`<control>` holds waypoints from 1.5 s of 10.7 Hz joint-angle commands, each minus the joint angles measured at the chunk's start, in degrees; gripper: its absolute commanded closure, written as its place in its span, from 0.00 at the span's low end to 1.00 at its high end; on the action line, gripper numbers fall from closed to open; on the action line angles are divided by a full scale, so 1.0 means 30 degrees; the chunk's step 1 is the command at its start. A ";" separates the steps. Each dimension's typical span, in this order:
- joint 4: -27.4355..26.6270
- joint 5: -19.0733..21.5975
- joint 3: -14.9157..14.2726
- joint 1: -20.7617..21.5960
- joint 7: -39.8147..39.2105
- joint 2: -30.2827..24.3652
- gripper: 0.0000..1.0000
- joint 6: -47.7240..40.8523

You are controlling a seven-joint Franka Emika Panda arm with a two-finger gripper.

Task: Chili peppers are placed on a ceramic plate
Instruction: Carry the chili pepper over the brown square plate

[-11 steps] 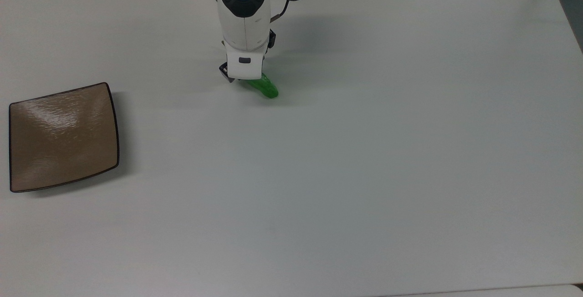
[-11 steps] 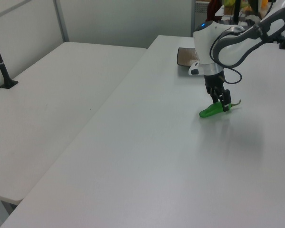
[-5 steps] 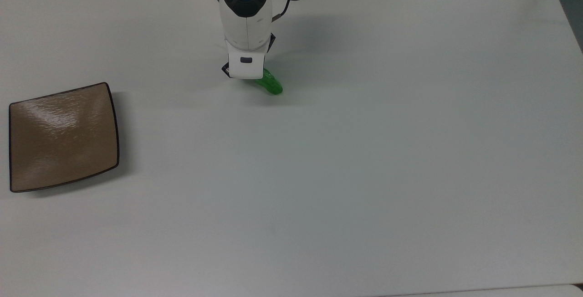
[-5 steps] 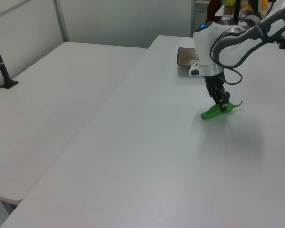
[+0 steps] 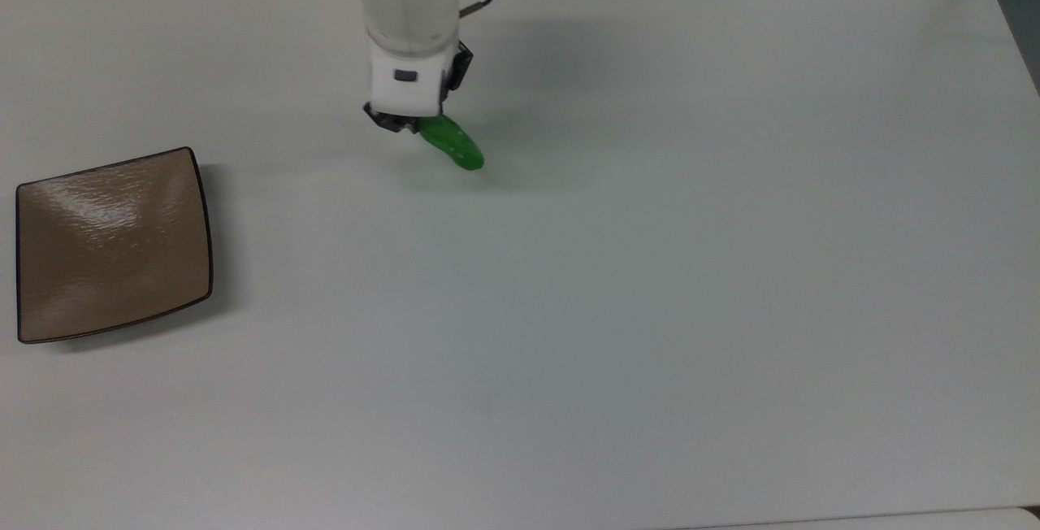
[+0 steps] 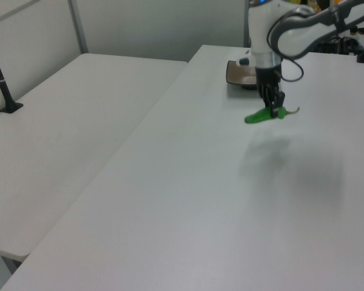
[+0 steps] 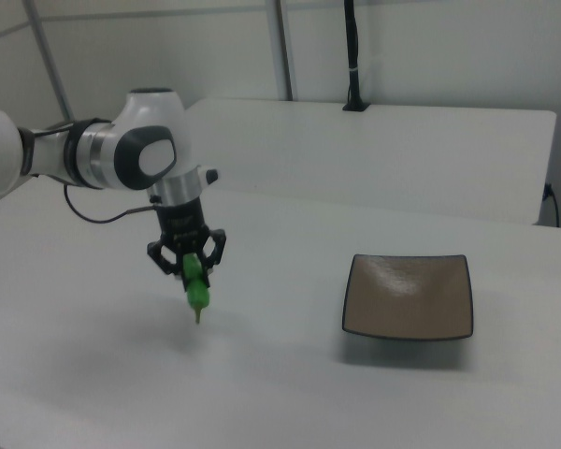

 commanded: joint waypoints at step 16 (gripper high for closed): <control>0.4561 0.6610 -0.5562 -0.2429 0.6213 0.3456 0.00 0.9961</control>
